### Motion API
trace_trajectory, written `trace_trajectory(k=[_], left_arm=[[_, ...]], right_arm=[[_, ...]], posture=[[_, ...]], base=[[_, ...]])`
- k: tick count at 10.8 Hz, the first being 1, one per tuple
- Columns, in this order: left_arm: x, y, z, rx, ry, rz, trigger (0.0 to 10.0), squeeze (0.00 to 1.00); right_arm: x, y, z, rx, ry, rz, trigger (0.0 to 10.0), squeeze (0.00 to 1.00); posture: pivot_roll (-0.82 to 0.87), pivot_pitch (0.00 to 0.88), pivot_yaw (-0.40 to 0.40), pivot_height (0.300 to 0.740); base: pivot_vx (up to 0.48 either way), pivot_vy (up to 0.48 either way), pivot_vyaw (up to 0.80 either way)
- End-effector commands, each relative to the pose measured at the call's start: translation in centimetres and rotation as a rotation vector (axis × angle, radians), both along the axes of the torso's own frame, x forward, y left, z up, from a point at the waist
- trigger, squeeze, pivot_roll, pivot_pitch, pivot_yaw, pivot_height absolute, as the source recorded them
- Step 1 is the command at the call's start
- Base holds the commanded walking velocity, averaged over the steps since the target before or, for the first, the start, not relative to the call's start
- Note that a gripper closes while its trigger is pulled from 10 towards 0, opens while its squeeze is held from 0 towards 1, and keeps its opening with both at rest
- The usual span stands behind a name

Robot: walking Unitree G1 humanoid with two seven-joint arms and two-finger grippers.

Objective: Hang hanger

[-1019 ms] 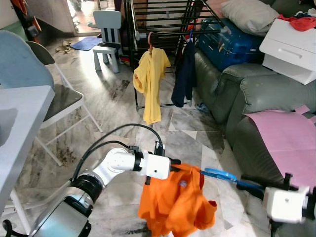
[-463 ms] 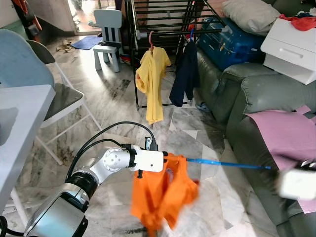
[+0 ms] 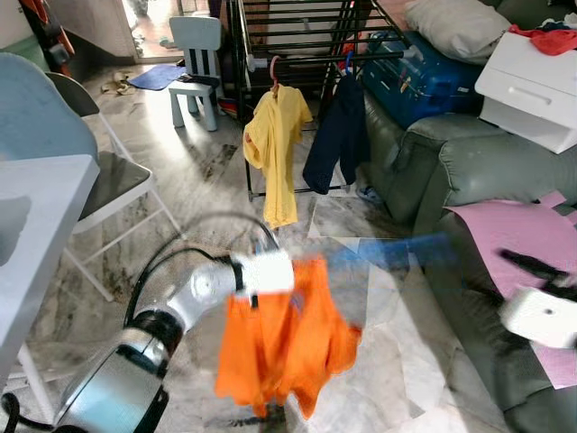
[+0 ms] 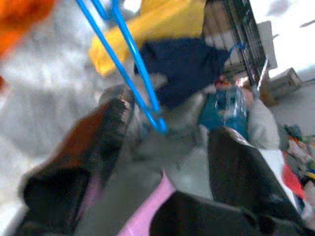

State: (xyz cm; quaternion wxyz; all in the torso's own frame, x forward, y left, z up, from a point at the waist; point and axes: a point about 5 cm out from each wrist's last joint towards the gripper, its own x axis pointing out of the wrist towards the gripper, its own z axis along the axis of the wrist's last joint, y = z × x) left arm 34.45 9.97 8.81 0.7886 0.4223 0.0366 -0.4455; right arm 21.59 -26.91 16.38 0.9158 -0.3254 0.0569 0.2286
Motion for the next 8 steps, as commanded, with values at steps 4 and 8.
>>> trace_trajectory(k=[4, 8], left_arm=[[1.4, -1.5, 3.9, -0.338, -0.016, 0.045, 0.0, 0.00], [-0.1, -1.5, 5.3, -0.352, -0.173, -0.149, 0.0, 0.00]], right_arm=[[-0.1, 3.6, -3.2, 0.220, 0.093, -0.040, 10.0, 1.00], [1.7, 4.3, -4.0, 0.443, 0.018, -0.195, 10.0, 1.00]], posture=[[-0.03, 0.000, 0.004, 0.740], [-0.01, 0.000, -0.016, 0.740]], base=[[0.000, 0.000, 0.00], [0.000, 0.000, 0.00]])
